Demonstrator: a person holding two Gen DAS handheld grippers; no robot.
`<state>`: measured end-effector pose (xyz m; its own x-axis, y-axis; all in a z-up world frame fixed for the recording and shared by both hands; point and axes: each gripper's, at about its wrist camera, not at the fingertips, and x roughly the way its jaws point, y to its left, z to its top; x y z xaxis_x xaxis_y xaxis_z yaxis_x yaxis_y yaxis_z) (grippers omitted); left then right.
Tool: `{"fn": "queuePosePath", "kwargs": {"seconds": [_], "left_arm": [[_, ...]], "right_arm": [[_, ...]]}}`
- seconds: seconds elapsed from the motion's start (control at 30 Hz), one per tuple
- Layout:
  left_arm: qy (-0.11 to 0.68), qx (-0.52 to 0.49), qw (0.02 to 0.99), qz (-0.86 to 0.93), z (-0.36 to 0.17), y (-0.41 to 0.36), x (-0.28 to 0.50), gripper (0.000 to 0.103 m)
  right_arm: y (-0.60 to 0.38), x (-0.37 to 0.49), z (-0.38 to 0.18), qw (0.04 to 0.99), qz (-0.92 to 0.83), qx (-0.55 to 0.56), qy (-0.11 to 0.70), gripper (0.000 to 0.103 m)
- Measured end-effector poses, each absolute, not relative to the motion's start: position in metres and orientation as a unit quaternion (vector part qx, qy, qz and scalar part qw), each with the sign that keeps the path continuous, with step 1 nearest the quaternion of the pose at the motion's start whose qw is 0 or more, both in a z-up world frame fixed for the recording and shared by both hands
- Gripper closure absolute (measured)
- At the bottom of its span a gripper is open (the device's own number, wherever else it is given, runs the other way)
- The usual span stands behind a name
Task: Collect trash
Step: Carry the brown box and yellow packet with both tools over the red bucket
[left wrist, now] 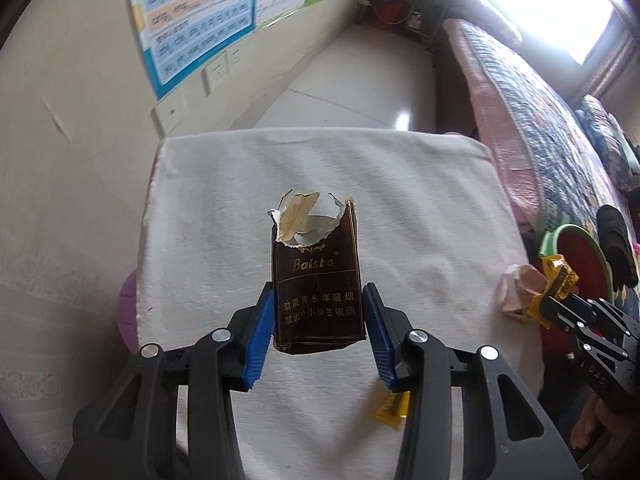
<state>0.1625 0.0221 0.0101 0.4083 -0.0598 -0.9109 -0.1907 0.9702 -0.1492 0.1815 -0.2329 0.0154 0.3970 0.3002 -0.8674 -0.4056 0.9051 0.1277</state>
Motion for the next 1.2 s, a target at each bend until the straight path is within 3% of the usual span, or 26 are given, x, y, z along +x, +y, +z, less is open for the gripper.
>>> {"fn": "queuePosePath", "kwargs": {"seconds": [0.6, 1.2], "left_arm": [[0.521, -0.065, 0.848, -0.075, 0.056, -0.114, 0.197, 0.062], [0.527, -0.057, 0.823, -0.205, 0.068, -0.244, 0.218, 0.062]], "right_arm": [[-0.369, 0.184, 0.056, 0.872, 0.118, -0.017, 0.475, 0.074], [-0.469, 0.180, 0.045, 0.872, 0.051, 0.007, 0.486, 0.074]]}}
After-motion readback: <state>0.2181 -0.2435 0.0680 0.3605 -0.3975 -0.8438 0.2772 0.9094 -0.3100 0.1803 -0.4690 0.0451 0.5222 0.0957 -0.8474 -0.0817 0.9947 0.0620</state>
